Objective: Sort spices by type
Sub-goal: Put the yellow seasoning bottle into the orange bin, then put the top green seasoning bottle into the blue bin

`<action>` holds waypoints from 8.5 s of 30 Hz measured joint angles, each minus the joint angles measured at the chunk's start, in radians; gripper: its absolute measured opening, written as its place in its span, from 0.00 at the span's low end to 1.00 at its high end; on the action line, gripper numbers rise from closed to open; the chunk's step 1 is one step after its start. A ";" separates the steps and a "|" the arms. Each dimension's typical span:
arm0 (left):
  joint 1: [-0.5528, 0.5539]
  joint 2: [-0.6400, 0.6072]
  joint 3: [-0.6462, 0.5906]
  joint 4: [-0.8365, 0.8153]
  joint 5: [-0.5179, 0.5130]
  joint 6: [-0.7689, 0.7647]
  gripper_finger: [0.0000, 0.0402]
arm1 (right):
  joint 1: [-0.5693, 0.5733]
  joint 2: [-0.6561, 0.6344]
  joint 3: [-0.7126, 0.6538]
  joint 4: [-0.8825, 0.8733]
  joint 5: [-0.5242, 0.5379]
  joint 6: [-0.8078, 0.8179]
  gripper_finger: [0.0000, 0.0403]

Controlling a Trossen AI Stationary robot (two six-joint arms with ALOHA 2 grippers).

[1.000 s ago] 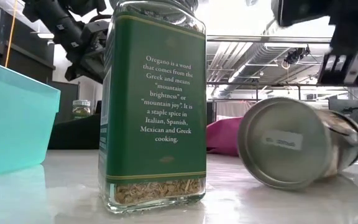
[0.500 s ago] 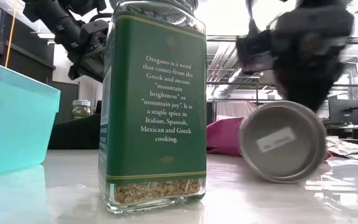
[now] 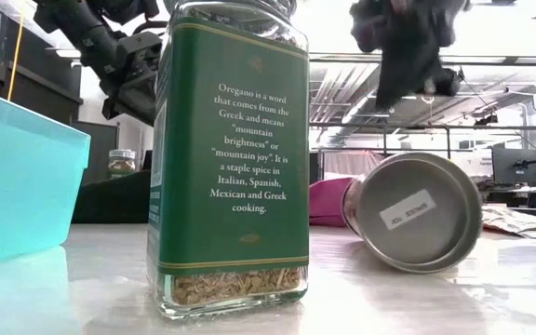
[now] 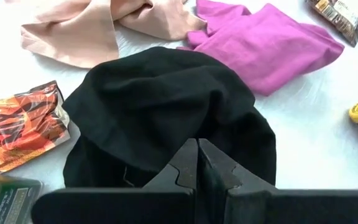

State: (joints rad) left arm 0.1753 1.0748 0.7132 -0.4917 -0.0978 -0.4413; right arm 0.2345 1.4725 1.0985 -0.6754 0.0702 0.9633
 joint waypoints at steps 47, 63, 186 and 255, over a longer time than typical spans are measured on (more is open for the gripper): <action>0.001 0.000 0.001 -0.003 0.121 0.043 0.00 | 0.185 0.392 0.000 0.426 -0.152 1.081 0.81; 0.001 0.000 0.001 0.279 0.121 -0.003 0.00 | 0.171 0.388 0.000 0.394 -0.064 1.006 0.52; 0.517 1.184 1.175 0.731 0.655 -0.352 0.50 | -0.601 -0.330 -0.477 0.413 0.714 -0.152 0.75; 0.534 0.425 0.458 -0.733 0.077 0.680 0.83 | -0.581 -0.451 -0.477 0.681 0.037 -0.315 0.72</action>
State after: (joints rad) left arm 0.7095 1.4994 1.1713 -1.2247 -0.0212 0.2390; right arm -0.3466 1.0210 0.6216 0.0060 0.1074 0.6487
